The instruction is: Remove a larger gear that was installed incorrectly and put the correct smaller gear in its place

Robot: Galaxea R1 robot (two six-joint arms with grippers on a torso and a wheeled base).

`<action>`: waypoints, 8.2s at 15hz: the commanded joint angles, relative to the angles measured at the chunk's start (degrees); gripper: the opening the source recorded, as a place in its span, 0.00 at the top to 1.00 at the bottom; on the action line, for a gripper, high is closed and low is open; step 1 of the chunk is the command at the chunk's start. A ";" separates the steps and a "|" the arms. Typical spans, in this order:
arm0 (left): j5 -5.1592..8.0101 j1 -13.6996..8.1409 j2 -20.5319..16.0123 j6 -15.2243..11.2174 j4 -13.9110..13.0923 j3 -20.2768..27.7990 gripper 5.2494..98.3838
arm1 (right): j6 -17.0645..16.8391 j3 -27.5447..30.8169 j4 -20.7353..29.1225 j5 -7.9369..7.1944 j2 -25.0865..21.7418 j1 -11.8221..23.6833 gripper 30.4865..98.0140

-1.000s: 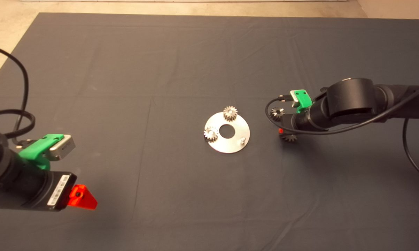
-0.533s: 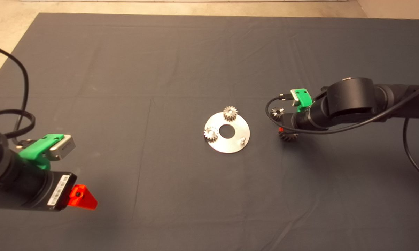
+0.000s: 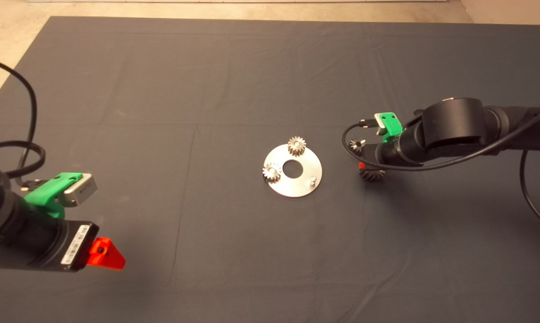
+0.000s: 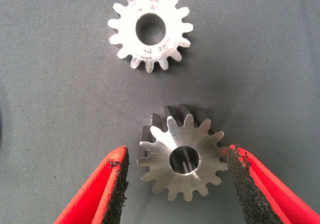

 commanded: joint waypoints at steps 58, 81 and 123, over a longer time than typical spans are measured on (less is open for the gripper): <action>5.77 -0.05 -0.07 0.11 0.44 0.02 0.00 | -4.81 -13.10 4.43 -5.59 5.99 4.75 0.44; 5.77 -0.05 0.02 0.11 0.35 0.46 0.00 | -6.47 -16.68 9.92 -1.91 8.00 4.84 0.44; 5.59 -0.05 0.02 0.73 0.35 0.28 0.00 | -9.58 -22.83 10.10 7.97 8.42 4.57 0.55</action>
